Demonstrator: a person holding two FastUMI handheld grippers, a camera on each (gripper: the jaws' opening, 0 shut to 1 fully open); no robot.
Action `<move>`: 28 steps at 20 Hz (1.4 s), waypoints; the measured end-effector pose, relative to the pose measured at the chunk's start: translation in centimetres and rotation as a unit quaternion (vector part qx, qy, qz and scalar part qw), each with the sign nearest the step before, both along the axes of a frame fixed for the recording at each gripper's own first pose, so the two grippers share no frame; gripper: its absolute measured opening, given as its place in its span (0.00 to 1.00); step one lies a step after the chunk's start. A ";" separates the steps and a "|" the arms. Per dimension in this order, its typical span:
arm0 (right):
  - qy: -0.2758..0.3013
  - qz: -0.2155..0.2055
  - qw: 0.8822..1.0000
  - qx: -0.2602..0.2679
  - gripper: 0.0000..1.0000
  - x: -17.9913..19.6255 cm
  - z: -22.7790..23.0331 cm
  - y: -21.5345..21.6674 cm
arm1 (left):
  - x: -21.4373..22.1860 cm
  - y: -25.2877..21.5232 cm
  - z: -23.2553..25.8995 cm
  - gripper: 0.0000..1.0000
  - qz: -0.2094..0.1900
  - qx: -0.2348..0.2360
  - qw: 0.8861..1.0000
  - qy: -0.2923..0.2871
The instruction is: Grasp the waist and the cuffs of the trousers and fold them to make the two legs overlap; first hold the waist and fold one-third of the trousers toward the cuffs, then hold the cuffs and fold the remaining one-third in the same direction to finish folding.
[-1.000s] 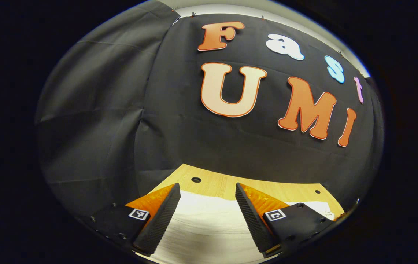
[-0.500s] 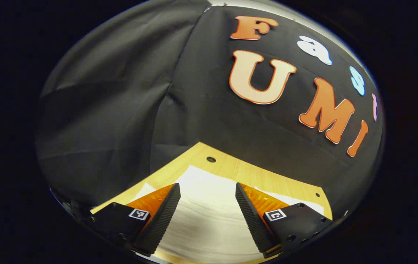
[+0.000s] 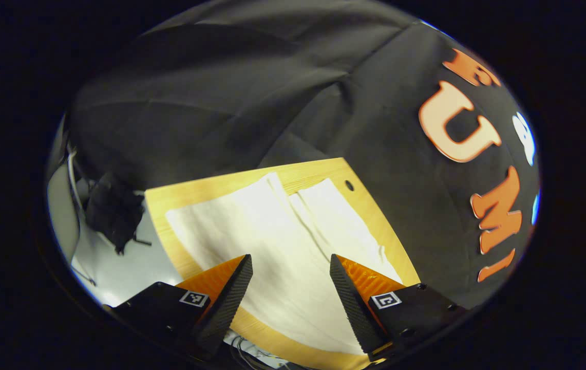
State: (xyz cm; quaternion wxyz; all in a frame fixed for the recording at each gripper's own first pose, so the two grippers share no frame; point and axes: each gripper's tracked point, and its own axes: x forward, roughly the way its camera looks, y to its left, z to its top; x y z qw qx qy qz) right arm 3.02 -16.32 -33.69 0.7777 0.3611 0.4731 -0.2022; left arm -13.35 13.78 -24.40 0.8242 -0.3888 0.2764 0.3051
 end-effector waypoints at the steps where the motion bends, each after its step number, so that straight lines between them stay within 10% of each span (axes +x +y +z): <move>1: 0.000 0.000 1.000 0.001 0.01 0.0 0.0 0.0 | -1.5 0.4 -1.0 0.99 0.035 -0.029 0.999 0.014; 6: -0.001 -0.004 1.000 0.008 0.01 -0.1 0.3 -0.1 | -3.5 -0.7 -4.3 0.99 0.105 -0.130 0.985 0.028; 23: -0.016 -0.021 0.999 0.025 0.01 -0.2 1.3 -0.3 | -1.9 1.0 -5.7 0.98 0.123 -0.135 0.981 0.059; 28: -0.015 -0.026 0.999 0.029 0.01 -0.2 1.1 -0.3 | -2.0 1.1 -7.0 0.76 0.129 -0.150 0.977 0.076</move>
